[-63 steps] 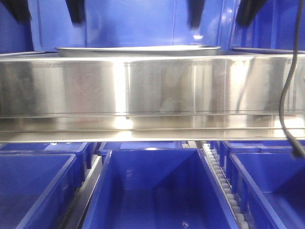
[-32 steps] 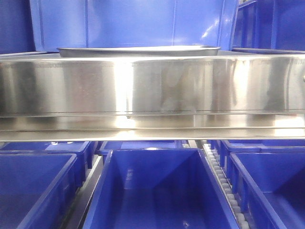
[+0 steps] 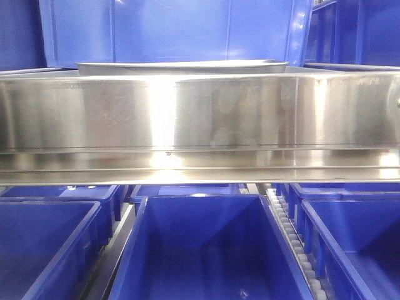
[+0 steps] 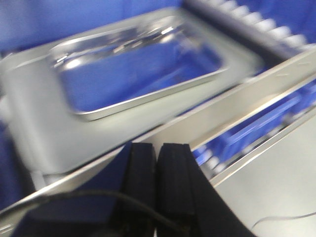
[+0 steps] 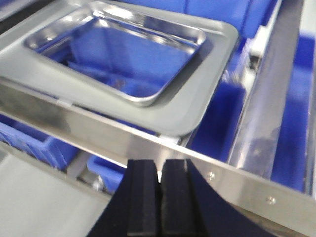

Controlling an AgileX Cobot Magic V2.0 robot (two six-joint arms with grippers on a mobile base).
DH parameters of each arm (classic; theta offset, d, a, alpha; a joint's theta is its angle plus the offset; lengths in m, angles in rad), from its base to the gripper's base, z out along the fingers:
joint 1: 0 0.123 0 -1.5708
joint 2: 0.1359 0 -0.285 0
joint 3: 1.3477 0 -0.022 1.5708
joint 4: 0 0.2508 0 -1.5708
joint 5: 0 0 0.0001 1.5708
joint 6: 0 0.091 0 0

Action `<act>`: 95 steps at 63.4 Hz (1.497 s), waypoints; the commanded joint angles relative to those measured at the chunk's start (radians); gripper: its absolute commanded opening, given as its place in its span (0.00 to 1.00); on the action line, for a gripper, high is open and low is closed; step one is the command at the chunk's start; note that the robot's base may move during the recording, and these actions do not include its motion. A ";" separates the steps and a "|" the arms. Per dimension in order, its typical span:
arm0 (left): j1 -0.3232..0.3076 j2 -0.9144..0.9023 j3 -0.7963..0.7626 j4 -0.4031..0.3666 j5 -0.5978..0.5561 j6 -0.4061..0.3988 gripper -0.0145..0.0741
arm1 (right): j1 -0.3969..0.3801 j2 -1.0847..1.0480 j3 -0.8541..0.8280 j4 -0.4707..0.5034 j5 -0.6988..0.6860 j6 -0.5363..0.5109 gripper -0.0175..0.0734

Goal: Stack silver trays without gaps

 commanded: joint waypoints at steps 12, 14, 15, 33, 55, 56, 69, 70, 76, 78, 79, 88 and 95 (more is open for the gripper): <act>-0.079 -0.179 0.168 -0.029 -0.285 0.003 0.12 | 0.000 -0.303 0.245 -0.045 -0.338 -0.028 0.25; -0.081 -0.184 0.172 -0.027 -0.285 0.003 0.12 | 0.000 -0.327 0.267 -0.046 -0.354 -0.028 0.25; -0.081 -0.186 0.174 -0.027 -0.285 0.003 0.12 | 0.000 -0.343 0.277 -0.048 -0.364 -0.028 0.25; -0.083 -0.188 0.178 -0.048 -0.283 0.003 0.12 | 0.000 -0.388 0.315 -0.049 -0.375 -0.028 0.25; -0.083 -0.188 0.178 -0.048 -0.283 0.003 0.11 | 0.000 -0.388 0.315 -0.049 -0.375 -0.028 0.25; -0.083 -0.188 0.178 -0.048 -0.283 0.003 0.11 | 0.000 -0.388 0.315 -0.049 -0.375 -0.028 0.25; -0.051 -0.188 0.178 -0.177 -0.299 0.026 0.11 | 0.000 -0.388 0.315 -0.049 -0.375 -0.028 0.25; -0.043 -0.188 0.178 -0.191 -0.296 0.044 0.11 | 0.000 -0.388 0.315 -0.049 -0.375 -0.028 0.25; 0.041 -0.210 0.197 -0.256 -0.304 0.219 0.11 | 0.000 -0.388 0.315 -0.049 -0.375 -0.028 0.25; 0.073 -0.223 0.210 -0.277 -0.312 0.267 0.11 | 0.000 -0.388 0.315 -0.049 -0.375 -0.028 0.25; 0.092 -0.232 0.219 -0.286 -0.319 0.290 0.11 | 0.000 -0.388 0.315 -0.049 -0.375 -0.028 0.25; 0.242 -0.332 0.318 -0.301 -0.373 0.319 0.11 | 0.000 -0.388 0.315 -0.049 -0.375 -0.028 0.25; 0.375 -0.452 0.421 -0.301 -0.406 0.321 0.11 | 0.000 -0.388 0.315 -0.049 -0.375 -0.028 0.25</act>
